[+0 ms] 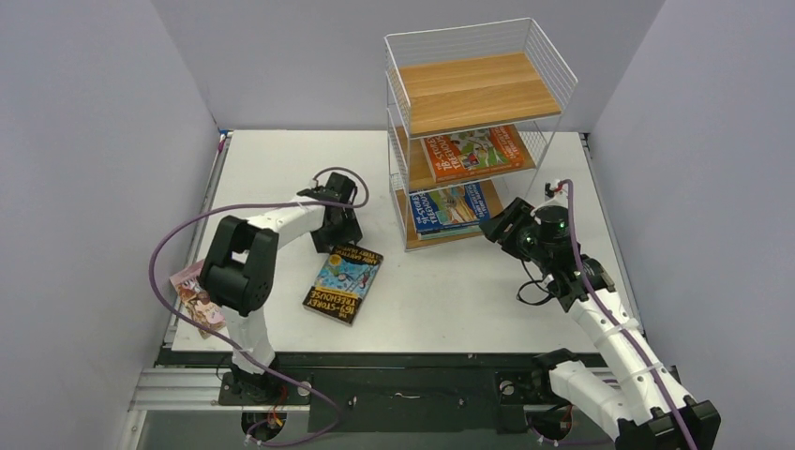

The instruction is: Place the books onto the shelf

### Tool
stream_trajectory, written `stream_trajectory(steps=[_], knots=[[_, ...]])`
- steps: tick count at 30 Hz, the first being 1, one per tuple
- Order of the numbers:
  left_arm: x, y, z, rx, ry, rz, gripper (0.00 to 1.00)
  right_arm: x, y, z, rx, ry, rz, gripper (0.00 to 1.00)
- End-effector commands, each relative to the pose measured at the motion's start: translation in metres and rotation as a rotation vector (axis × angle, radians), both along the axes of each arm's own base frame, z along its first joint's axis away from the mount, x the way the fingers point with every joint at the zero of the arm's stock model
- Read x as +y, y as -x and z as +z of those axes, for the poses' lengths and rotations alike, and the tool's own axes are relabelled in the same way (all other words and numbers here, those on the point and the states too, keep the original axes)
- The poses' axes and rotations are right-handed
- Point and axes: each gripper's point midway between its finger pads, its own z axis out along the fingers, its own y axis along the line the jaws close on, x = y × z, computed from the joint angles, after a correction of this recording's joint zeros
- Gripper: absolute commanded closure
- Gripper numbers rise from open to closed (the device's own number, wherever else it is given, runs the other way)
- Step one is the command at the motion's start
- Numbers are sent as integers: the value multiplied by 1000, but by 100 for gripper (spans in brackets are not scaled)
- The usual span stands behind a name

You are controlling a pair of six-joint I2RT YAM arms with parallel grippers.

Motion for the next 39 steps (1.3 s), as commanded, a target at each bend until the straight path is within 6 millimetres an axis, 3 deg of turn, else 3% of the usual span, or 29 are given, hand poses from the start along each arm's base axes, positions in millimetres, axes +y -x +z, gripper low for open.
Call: stream_trajectory(steps=[1, 4, 7, 10, 14, 16, 17, 18, 19, 24, 28, 35, 39], knots=[[-22, 31, 26, -49, 112, -3, 34, 16, 12, -6, -6, -66, 41, 46], [-20, 47, 43, -69, 131, -5, 31, 30, 26, -34, 40, -101, 69, 40], [-11, 53, 76, -142, 144, -3, 27, 55, 41, -59, 76, -171, 93, 32], [5, 65, 92, -186, 156, -11, 14, 76, 51, -74, 90, -233, 87, 33], [25, 87, 80, -163, 209, -58, 6, 115, 58, -82, 90, -345, 81, 37], [30, 99, 68, -132, 260, -77, 4, 131, 58, -87, 99, -322, 104, 34], [32, 101, 65, -126, 265, -77, 3, 140, 56, -81, 95, -323, 118, 32], [34, 107, 57, -111, 274, -82, 3, 149, 57, -90, 119, -298, 129, 30], [34, 112, 50, -92, 279, -89, 3, 157, 54, -84, 117, -314, 135, 28], [18, 124, 26, -19, 353, -106, 5, 213, 60, -101, 246, -531, 216, 26], [0, 135, 15, -2, 406, -134, 10, 240, 72, -121, 324, -606, 268, 27], [-43, 150, 14, -18, 569, -163, 31, 242, 85, -156, 405, -564, 236, 33], [-53, 152, 11, -13, 597, -164, 40, 242, 86, -160, 413, -558, 234, 34]])
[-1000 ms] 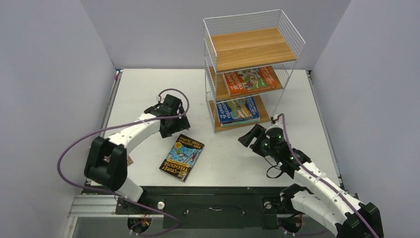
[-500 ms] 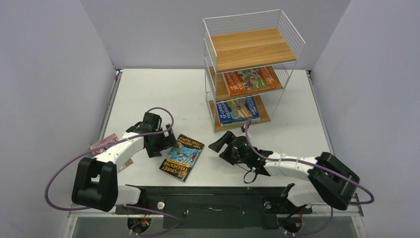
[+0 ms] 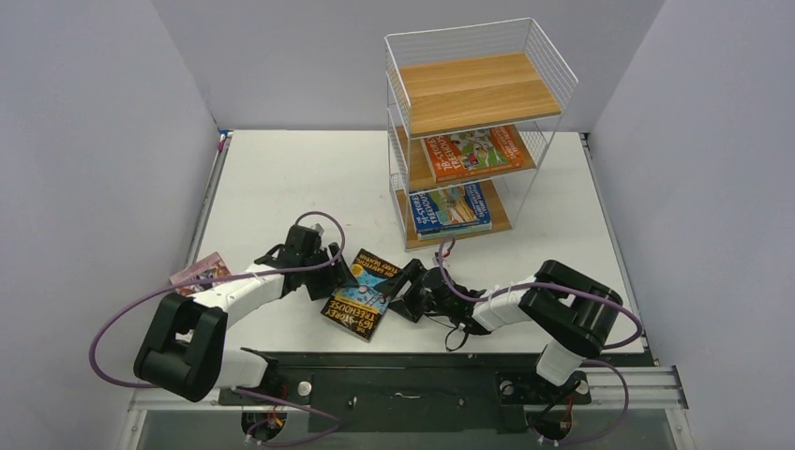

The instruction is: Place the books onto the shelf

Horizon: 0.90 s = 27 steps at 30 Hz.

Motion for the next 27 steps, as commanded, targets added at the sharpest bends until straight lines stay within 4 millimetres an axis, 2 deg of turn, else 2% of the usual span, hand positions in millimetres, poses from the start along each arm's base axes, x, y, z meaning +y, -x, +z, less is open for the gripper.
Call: stream_trajectory(steps=[1, 6, 7, 8, 9, 10, 17, 21, 22, 25, 27], knots=[[-29, 4, 2, 16, 123, -22, 41, 8, -2, 5, -12, -40, -7, 34], [-32, 3, -4, 36, 120, -36, 63, 8, -6, 19, -69, -72, -10, 39], [-33, 2, -4, 36, 119, -40, 75, 7, -6, 21, -77, -75, -13, 40], [-33, 3, -7, 45, 116, -42, 82, 5, -7, 25, -96, -79, -18, 40], [-34, 2, -6, 46, 116, -47, 94, 4, -8, 27, -104, -80, -20, 40], [-35, 3, -7, 54, 117, -52, 98, 2, -8, 28, -112, -77, -26, 40], [-32, 1, 6, 34, 108, -44, 100, -20, -13, 16, -75, -58, -97, 38], [-46, 4, 34, 23, 280, -42, 100, -36, -15, 10, -61, -58, -134, 30], [-47, 7, 35, 36, 313, -40, 100, -38, -15, 9, -60, -57, -136, 29], [-51, -1, 54, 28, 458, -14, 100, -39, -16, 11, -66, -76, -132, 21], [-49, -4, 56, 31, 495, 0, 100, -35, -16, 15, -78, -98, -120, 20]])
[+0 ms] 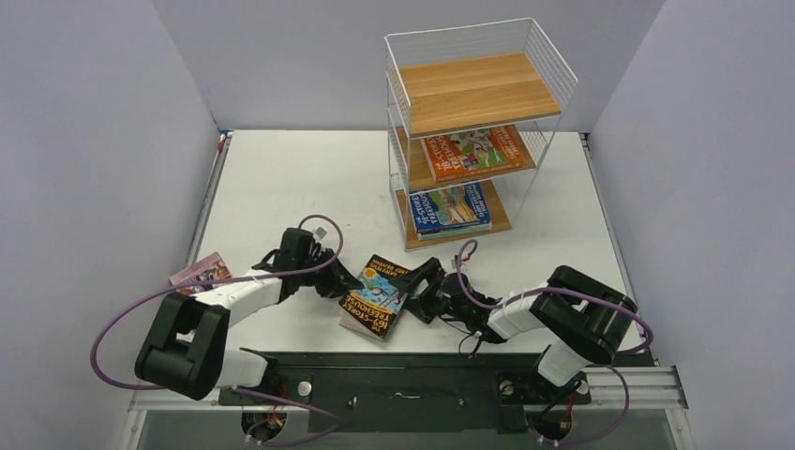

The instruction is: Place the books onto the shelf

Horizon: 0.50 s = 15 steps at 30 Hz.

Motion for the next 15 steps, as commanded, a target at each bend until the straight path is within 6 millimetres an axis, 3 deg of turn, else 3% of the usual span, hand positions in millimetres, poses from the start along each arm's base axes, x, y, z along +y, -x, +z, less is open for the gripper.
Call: stream_trajectory(steps=[1, 6, 15], knots=[[-12, -10, 34, -15, 218, 4, 100, 1, -6, 12, -49, -44, -3, 19], [-7, -10, 23, 9, 173, -12, 100, 6, -8, 22, -80, -89, 14, 27], [-5, -8, 9, 32, 145, -26, 100, 31, -7, 52, -153, -225, 101, 59]])
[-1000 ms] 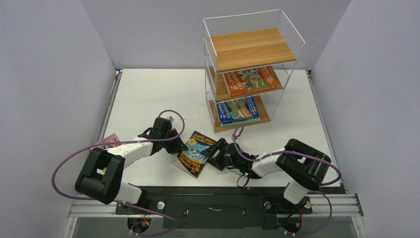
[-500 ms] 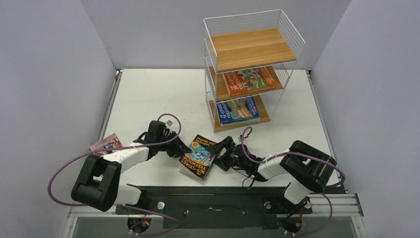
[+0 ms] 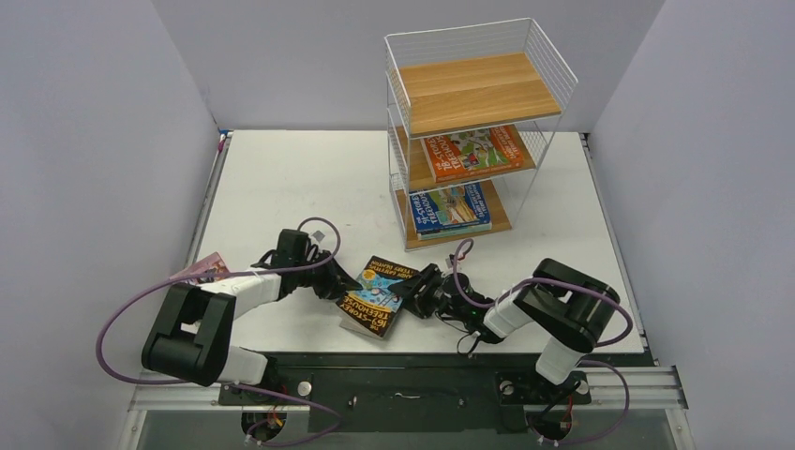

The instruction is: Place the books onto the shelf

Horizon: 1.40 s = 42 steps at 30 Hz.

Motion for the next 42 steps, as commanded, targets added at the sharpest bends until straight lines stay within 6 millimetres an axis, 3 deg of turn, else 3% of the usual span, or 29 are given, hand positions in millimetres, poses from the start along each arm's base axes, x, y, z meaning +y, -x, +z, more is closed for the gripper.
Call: stream_trajectory(steps=[1, 7, 9, 10, 12, 15, 16, 17, 18, 19, 21, 24, 25, 26, 27, 28, 30, 33, 36, 42], knots=[[-9, -13, 15, -68, 43, -41, 100, 22, -8, 45, -111, -161, 44, 60], [-10, -17, 20, -82, 50, -41, 100, 30, -6, 45, -103, -191, 70, 63], [-11, -18, 23, -92, 53, -46, 100, 33, -5, 48, -107, -201, 80, 73], [-12, -18, 24, -98, 53, -49, 100, 34, -5, 50, -112, -208, 83, 86], [-12, -19, 27, -112, 54, -54, 100, 33, -4, 51, -114, -211, 84, 100], [-12, -20, 38, -146, 57, -59, 98, 28, -1, 55, -123, -219, 79, 100], [-9, -19, 44, -154, 50, -56, 93, 24, 0, 57, -129, -220, 78, 100], [-6, -21, 48, -159, 35, -60, 75, 20, -2, 57, -135, -214, 70, 100], [-3, -23, 55, -186, 23, -54, 67, 15, 0, 58, -136, -210, 69, 100], [2, -25, 61, -193, 3, -54, 48, 10, -1, 58, -139, -205, 62, 100], [13, -32, 74, -228, -32, -39, 26, 3, 3, 58, -139, -188, 69, 100], [27, -43, 96, -274, -59, -20, 16, -5, 10, 64, -148, -163, 93, 100], [35, -44, 97, -267, -76, -9, 15, -9, 11, 56, -139, -114, 103, 100], [39, -49, 106, -289, -80, 0, 15, -13, 10, 66, -164, -111, 104, 100], [48, -50, 107, -283, -93, 17, 15, -21, 10, 50, -143, -23, 109, 100], [55, -55, 114, -300, -98, 39, 15, -27, 8, 65, -181, -20, 102, 100], [65, -57, 120, -314, -109, 69, 15, -45, 7, 65, -212, 106, 100, 100], [73, -57, 127, -333, -116, 99, 15, -85, 6, 85, -292, 281, 69, 100], [77, -56, 128, -337, -115, 115, 15, -126, -4, 115, -349, 348, -2, 100], [75, -56, 126, -329, -90, 113, 16, -166, -2, 202, -498, 345, 6, 100]])
